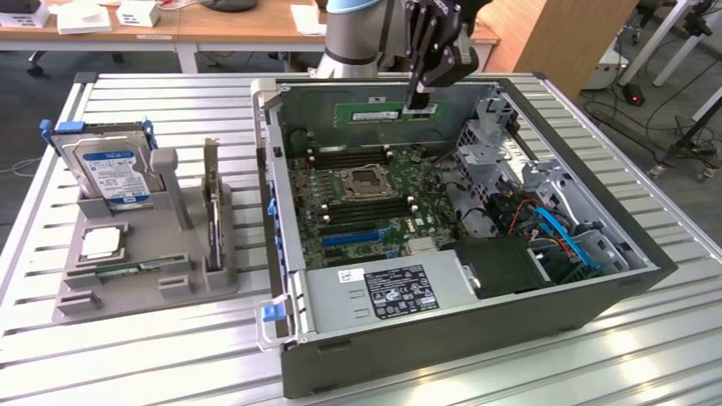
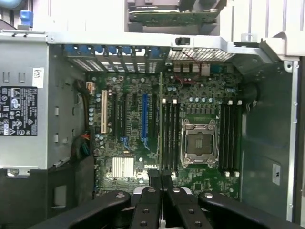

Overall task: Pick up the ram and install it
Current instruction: 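Pick up the ram and move it above insertion slot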

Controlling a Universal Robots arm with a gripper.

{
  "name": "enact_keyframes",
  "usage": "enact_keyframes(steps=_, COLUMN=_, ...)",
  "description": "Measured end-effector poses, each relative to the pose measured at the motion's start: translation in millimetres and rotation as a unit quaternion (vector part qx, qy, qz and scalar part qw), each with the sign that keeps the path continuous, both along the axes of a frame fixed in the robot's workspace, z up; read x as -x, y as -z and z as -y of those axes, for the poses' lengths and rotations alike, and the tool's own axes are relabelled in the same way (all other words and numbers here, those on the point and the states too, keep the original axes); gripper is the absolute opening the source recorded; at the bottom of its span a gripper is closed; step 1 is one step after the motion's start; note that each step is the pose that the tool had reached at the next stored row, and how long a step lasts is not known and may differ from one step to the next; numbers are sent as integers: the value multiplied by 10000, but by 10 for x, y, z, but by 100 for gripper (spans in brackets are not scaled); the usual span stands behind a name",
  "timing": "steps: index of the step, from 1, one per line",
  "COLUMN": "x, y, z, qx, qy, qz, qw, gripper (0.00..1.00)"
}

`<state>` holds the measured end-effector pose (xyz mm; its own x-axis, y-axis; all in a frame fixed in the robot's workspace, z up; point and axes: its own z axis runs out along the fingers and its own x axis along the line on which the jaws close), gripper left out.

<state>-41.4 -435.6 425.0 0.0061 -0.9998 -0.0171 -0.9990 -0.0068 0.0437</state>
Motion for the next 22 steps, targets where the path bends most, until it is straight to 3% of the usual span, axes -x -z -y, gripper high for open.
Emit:
enact_keyframes(steps=5, x=0, y=2, z=-142, qx=12, qy=9, qz=0, qw=10000, gripper=11)
enact_keyframes(steps=10, x=0, y=2, z=-226, qx=23, qy=14, qz=0, qw=10000, gripper=11)
enact_keyframes(steps=22, x=0, y=67, z=-247, qx=41, qy=20, qz=22, qw=10000, gripper=11)
